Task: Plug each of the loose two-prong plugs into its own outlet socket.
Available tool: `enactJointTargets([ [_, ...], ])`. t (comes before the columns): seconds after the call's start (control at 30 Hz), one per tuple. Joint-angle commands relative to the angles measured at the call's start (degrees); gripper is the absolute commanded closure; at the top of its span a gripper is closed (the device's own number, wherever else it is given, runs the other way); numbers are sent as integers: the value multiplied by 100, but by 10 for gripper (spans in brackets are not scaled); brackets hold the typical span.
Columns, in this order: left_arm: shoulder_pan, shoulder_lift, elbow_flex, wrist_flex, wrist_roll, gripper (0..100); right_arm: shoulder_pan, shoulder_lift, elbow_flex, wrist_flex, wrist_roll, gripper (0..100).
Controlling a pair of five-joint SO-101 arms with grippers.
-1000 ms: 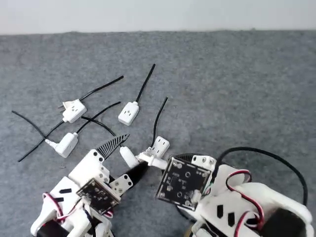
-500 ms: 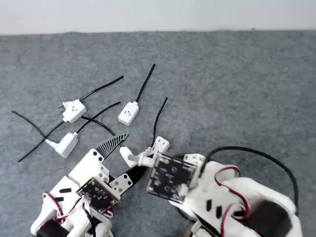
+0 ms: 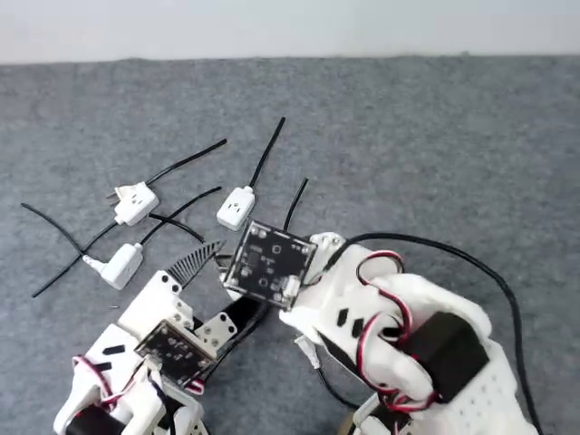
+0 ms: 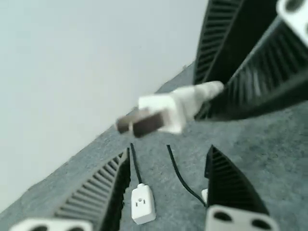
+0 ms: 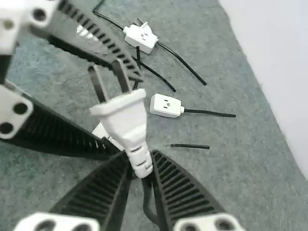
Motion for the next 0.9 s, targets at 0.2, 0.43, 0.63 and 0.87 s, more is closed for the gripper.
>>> enactJointTargets([
  [0.2, -141, -79, -479, 105, 53, 742, 119, -356, -352, 418, 70, 991],
  [0.43, -105, -79, -1130, 510, 53, 742, 145, -514, -70, 391, 79, 991],
  [0.63, -97, -79, -1578, 580, 53, 742, 523, -523, 202, 259, 70, 991],
  [0.87, -88, -79, -1710, 624, 53, 742, 549, -514, 571, -92, 35, 991],
])
